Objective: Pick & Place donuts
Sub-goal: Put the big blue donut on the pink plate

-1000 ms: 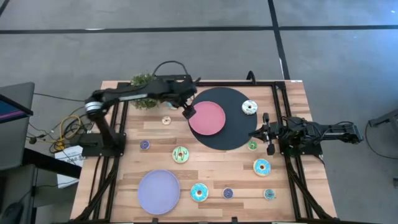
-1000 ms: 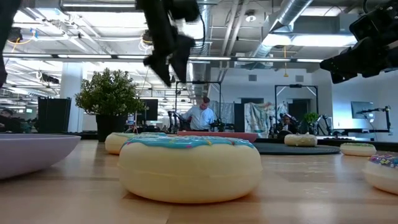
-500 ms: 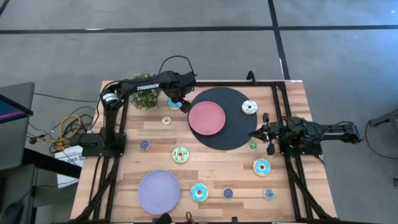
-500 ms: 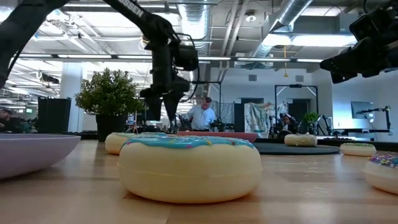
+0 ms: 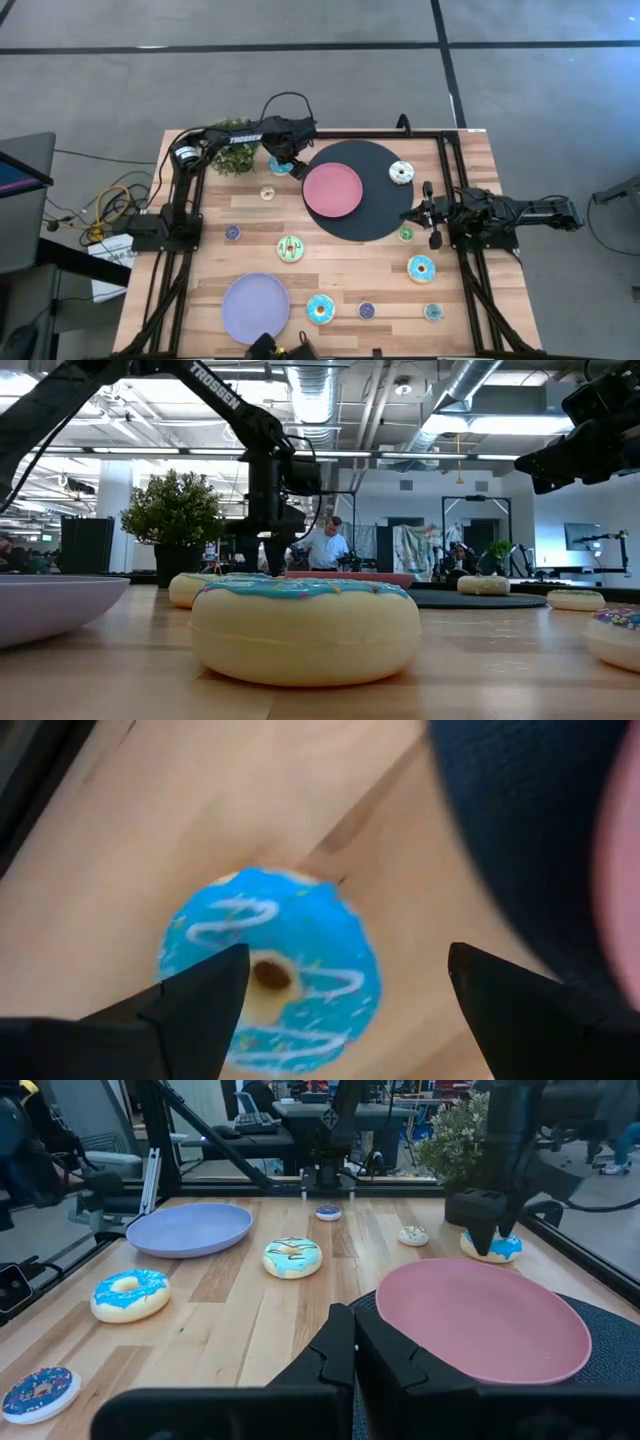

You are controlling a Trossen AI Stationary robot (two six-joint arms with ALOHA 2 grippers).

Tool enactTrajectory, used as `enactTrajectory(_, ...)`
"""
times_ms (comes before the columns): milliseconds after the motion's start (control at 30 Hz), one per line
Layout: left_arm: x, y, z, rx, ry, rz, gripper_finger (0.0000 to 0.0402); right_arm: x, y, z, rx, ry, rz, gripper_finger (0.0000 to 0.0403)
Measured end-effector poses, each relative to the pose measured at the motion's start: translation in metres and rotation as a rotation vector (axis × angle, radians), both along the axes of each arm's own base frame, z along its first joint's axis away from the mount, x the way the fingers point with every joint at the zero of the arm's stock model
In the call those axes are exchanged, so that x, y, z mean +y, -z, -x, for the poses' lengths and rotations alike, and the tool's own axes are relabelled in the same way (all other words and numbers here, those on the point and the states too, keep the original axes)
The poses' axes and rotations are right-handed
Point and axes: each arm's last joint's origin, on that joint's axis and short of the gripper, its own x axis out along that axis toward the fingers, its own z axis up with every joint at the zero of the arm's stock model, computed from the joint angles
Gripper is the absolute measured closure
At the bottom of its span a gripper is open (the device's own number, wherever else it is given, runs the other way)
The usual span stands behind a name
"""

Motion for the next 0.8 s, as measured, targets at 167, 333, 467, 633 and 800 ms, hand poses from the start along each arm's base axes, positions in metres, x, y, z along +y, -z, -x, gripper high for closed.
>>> enactTrajectory(167,0.003,0.008,0.003,0.022,-0.010,0.033,0.0065,0.000,0.000,0.000,0.000,0.000,0.000,0.0403)
enactTrajectory(333,0.003,0.016,0.003,0.042,-0.016,0.046,0.0065,0.000,0.000,0.000,0.000,0.000,0.000,0.0403)
enactTrajectory(467,0.001,0.018,0.001,0.041,-0.014,0.066,0.0065,0.000,0.000,0.000,0.000,0.000,0.000,0.0403)
enactTrajectory(633,0.000,0.019,0.001,0.047,-0.034,0.065,0.0065,0.000,0.000,0.000,0.000,0.000,0.000,0.0403)
enactTrajectory(800,-0.004,0.020,0.001,0.074,-0.044,0.060,0.0065,0.000,0.000,0.000,0.000,0.000,0.000,0.0403)
